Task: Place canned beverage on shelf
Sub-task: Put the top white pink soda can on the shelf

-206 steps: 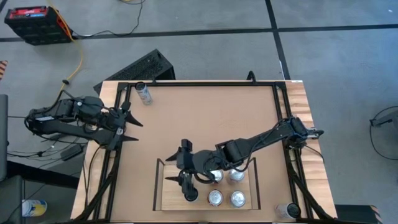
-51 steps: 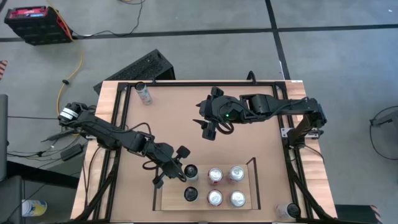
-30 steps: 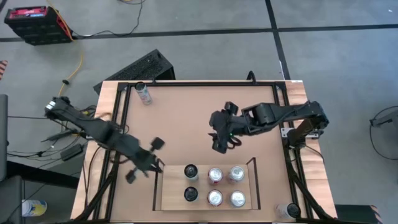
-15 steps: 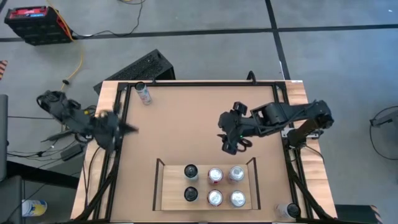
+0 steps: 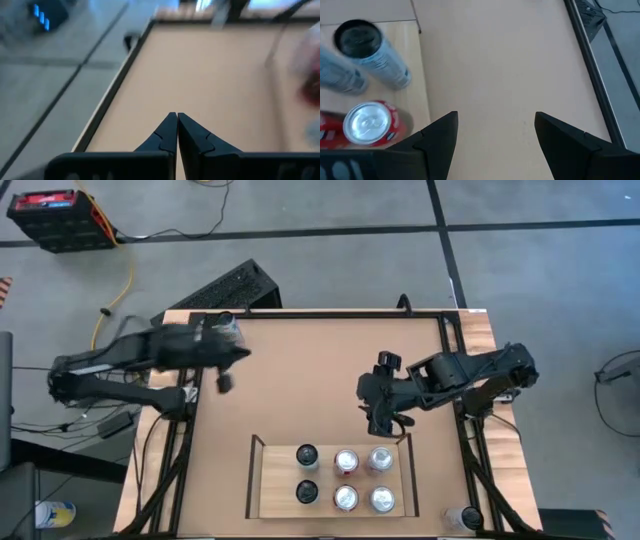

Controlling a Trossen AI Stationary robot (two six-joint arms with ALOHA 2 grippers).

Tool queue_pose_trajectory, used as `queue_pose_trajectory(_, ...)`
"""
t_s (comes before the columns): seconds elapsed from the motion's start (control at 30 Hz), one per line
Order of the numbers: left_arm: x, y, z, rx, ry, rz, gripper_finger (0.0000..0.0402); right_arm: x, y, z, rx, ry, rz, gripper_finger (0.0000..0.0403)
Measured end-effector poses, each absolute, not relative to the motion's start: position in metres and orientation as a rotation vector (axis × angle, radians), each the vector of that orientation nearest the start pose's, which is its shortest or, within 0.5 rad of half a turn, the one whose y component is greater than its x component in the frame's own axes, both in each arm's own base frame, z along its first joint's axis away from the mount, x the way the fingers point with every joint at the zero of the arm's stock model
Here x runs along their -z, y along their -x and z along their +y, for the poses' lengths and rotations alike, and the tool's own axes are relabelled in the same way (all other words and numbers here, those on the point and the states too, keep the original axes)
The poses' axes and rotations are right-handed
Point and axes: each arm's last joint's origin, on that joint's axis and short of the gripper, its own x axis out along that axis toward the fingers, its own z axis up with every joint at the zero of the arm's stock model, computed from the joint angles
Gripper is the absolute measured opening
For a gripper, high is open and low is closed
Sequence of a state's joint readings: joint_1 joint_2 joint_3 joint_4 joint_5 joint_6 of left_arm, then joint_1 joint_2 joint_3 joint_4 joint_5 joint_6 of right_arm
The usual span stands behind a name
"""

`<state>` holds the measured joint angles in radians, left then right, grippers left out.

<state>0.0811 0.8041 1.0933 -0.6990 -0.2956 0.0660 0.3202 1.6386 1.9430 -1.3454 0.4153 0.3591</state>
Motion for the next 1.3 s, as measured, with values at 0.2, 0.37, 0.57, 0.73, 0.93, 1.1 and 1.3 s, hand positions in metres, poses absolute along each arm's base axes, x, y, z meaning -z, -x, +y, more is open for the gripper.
queue_pose_trajectory(0.2, -0.386, -0.166, 0.073, -0.483, -0.057, 0.598, 0.0000, -0.415, -0.283, 0.099, 0.212, 0.079, 0.949, 0.0286)
queue_pose_trajectory(0.37, -0.398, -0.160, 0.101, -0.510, 0.028, 0.601, 0.0000, -0.416, -0.281, 0.106, 0.208, 0.101, 0.931, 0.0286)
queue_pose_trajectory(0.57, -0.400, -0.147, 0.117, -0.656, 0.038, 0.613, 0.0000, -0.416, -0.280, 0.108, 0.209, 0.148, 0.920, 0.0286)
queue_pose_trajectory(0.73, -0.401, -0.141, 0.123, -0.718, 0.049, 0.613, 0.0000, -0.416, -0.281, 0.108, 0.211, 0.146, 0.920, 0.0286)
queue_pose_trajectory(0.93, -0.401, -0.137, 0.128, -0.781, 0.056, 0.615, 0.0010, -0.416, -0.281, 0.108, 0.211, 0.140, 0.914, 0.0286)
queue_pose_trajectory(1.1, -0.402, -0.130, 0.132, -0.826, 0.068, 0.623, 0.0069, -0.418, -0.284, 0.107, 0.214, 0.124, 0.892, 0.0286)
queue_pose_trajectory(1.3, -0.404, -0.118, 0.139, -0.897, 0.101, 0.642, 0.0182, -0.418, -0.285, 0.107, 0.212, 0.120, 0.884, 0.0286)
